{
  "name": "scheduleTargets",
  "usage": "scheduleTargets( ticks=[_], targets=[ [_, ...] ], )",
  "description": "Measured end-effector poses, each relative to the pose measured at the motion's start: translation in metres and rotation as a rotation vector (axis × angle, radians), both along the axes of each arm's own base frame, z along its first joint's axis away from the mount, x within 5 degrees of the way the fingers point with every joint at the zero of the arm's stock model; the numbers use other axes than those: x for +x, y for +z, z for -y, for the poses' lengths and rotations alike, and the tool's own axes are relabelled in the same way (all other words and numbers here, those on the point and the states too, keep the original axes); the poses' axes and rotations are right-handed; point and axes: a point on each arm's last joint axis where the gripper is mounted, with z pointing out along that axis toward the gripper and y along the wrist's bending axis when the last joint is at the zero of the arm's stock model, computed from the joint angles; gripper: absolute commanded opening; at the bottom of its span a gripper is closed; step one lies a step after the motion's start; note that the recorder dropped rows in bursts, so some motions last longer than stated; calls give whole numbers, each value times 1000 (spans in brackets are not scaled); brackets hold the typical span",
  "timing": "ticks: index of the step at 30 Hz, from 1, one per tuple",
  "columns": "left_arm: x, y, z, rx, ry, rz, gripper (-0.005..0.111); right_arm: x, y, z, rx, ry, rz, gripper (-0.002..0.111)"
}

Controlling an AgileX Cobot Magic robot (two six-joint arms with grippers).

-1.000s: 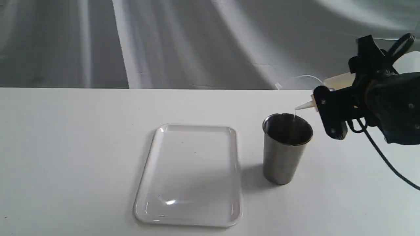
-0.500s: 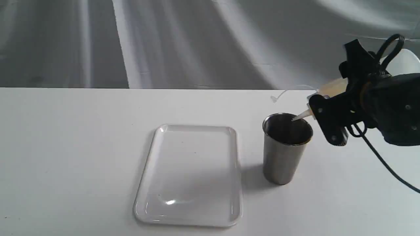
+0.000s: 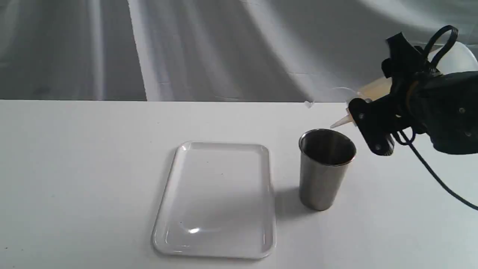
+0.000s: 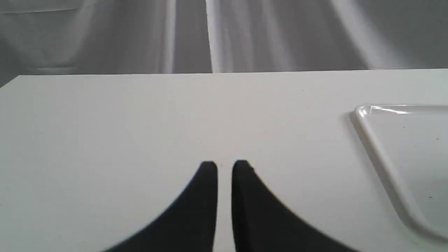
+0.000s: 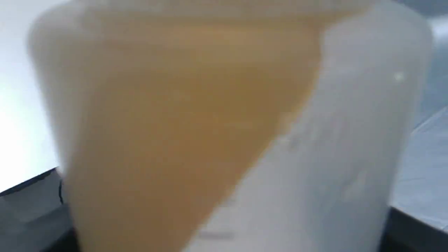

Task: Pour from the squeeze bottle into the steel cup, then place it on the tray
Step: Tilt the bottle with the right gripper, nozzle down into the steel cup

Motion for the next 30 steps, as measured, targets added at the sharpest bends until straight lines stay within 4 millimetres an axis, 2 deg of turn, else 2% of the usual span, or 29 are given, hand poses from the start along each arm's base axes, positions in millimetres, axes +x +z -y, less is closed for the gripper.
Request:
scheduleTargets(
  ticks=[6,30],
  targets=[
    [0,0,0,0,0,0,8,0,0,-4,-64,40,-31,0],
    [0,0,0,0,0,0,8,0,0,-4,-37,32,-20,0]
  ],
)
